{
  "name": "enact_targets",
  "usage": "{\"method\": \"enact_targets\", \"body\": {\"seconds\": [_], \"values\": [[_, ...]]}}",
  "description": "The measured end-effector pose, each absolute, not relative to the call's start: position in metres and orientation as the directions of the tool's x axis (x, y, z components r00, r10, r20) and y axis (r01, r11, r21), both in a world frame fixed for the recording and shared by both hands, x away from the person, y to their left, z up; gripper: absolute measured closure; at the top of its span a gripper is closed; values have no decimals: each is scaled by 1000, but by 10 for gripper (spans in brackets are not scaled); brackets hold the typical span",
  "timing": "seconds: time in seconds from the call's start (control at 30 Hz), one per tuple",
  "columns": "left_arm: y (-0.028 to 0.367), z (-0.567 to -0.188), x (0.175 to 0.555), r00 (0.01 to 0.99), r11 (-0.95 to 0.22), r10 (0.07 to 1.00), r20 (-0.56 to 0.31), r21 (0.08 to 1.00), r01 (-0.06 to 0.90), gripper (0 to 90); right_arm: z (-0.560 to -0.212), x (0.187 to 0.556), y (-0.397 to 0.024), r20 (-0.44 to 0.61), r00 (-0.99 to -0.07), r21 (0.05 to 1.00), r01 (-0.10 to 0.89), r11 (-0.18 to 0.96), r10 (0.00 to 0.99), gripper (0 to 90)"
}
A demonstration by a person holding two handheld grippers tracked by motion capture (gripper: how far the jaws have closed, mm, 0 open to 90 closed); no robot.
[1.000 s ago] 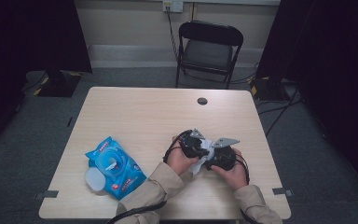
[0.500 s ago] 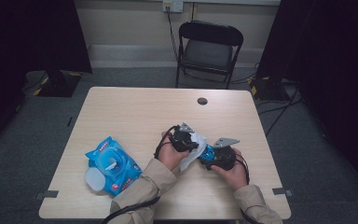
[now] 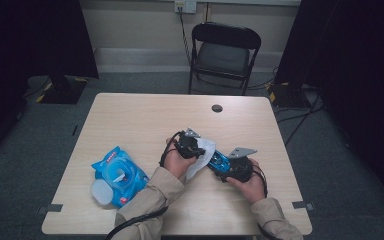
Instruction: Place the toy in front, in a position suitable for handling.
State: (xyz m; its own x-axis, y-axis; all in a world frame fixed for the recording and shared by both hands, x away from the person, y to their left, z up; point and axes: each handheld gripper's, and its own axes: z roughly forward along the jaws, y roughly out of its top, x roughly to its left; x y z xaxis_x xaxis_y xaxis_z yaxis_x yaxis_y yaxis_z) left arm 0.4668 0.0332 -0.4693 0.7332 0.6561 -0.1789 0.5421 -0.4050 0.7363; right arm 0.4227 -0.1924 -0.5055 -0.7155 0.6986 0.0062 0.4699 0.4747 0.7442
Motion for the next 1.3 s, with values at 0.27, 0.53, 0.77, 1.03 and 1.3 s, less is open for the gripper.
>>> {"method": "enact_targets", "body": {"seconds": [0.27,0.53,0.77,1.03,1.3], "values": [[43,-469,470,713,-390,680,-169,740,548,888,-505,423,-192,6,-716,744,470,475,698,245],[50,-468,473,693,-376,699,-178,732,568,889,-505,423,-192,7,-716,744,470,475,698,244],[54,-464,472,682,-362,710,-178,738,570,889,-505,423,-192,7,-716,744,470,475,698,245],[52,-448,469,696,-322,686,-214,768,553,889,-505,423,-192,7,-716,744,470,475,698,245],[31,-436,464,733,-321,642,-225,789,523,889,-505,423,-192,7,-717,744,470,475,697,245]]}}
